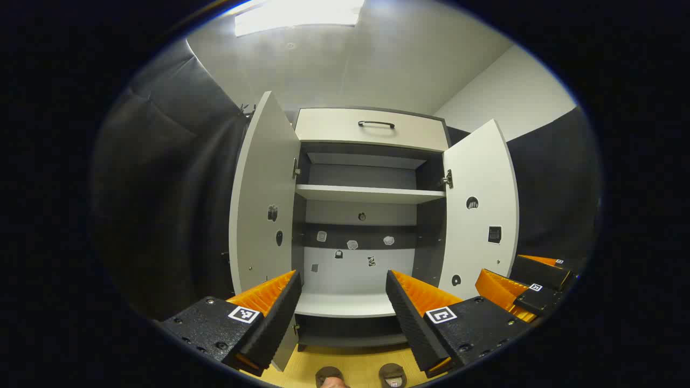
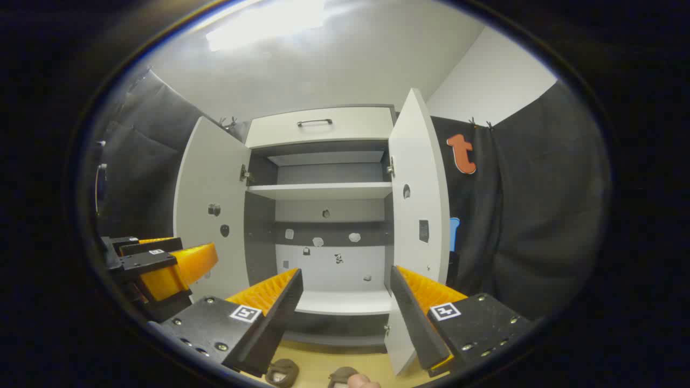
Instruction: Grab one shoe with the right hand and put it into the shoe cabinet, grab the other shoe with the left hand and put it into the shoe cabinet; then close the right door with the right hand and the left door with the left hand.
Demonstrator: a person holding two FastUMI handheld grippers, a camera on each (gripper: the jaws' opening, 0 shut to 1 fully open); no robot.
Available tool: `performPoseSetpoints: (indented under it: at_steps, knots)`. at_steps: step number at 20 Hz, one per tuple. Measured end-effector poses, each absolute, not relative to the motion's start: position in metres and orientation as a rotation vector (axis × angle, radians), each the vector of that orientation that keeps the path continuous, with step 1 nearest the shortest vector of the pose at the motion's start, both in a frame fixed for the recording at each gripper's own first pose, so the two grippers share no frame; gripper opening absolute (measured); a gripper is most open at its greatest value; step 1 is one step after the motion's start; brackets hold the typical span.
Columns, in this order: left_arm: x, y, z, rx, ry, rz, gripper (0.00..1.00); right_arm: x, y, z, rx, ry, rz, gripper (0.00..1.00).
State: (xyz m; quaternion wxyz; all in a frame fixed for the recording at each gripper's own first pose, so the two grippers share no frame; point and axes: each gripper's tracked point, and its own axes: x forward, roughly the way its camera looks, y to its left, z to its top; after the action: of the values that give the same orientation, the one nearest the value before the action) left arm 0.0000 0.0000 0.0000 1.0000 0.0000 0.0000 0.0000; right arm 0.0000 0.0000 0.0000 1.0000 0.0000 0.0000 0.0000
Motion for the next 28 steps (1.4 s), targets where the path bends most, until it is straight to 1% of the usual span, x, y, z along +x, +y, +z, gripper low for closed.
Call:
performPoseSetpoints:
  at_steps: [1, 2, 6, 7, 8, 10, 16, 17, 19, 20, 21, 23, 24, 28]
  knots:
    - [-0.001, 0.0, 0.0, 0.001, -0.001, 0.004, 0.92, 0.0, 0.0, 0.0, -0.001, 0.004, 0.001, 0.97]
    - [-0.002, 0.002, 0.001, 0.003, -0.004, 0.009, 0.96, -0.002, 0.001, -0.002, -0.003, 0.011, 0.004, 0.97]
    - [-0.003, 0.01, 0.003, 0.005, -0.01, 0.027, 0.96, 0.002, 0.008, -0.023, -0.024, 0.038, 0.017, 0.97]
    - [-0.004, 0.012, 0.004, 0.005, -0.01, 0.031, 0.92, 0.004, 0.01, -0.033, -0.032, 0.053, 0.021, 0.97]
    - [-0.005, 0.015, 0.005, 0.007, -0.01, 0.037, 0.96, 0.005, 0.013, -0.049, -0.043, 0.084, 0.024, 0.98]
    - [-0.003, 0.021, 0.005, 0.012, -0.014, 0.047, 0.96, 0.007, 0.016, -0.078, -0.066, 0.143, 0.03, 0.98]
    - [0.001, 0.042, 0.0, 0.028, -0.003, 0.085, 0.96, 0.016, 0.038, -0.199, -0.101, 0.364, 0.089, 0.98]
    - [0.002, 0.046, -0.002, 0.031, 0.002, 0.091, 0.92, 0.017, 0.041, -0.228, -0.112, 0.426, 0.097, 0.98]
    - [0.004, 0.054, -0.006, 0.038, 0.009, 0.104, 0.92, 0.017, 0.045, -0.276, -0.126, 0.53, 0.11, 0.98]
    - [0.005, 0.058, -0.008, 0.039, 0.013, 0.111, 0.96, 0.016, 0.046, -0.301, -0.136, 0.584, 0.117, 0.98]
    - [0.005, 0.061, -0.01, 0.037, 0.019, 0.115, 0.92, 0.014, 0.048, -0.327, -0.146, 0.638, 0.124, 0.99]
    - [0.007, 0.066, -0.015, 0.033, 0.029, 0.122, 0.92, 0.012, 0.047, -0.372, -0.158, 0.729, 0.14, 0.99]
    - [0.008, 0.069, -0.016, 0.032, 0.033, 0.127, 0.96, 0.009, 0.048, -0.391, -0.158, 0.764, 0.148, 0.99]
    - [0.01, 0.077, -0.023, 0.04, 0.043, 0.146, 0.96, 0.001, 0.044, -0.454, -0.134, 0.879, 0.142, 0.99]
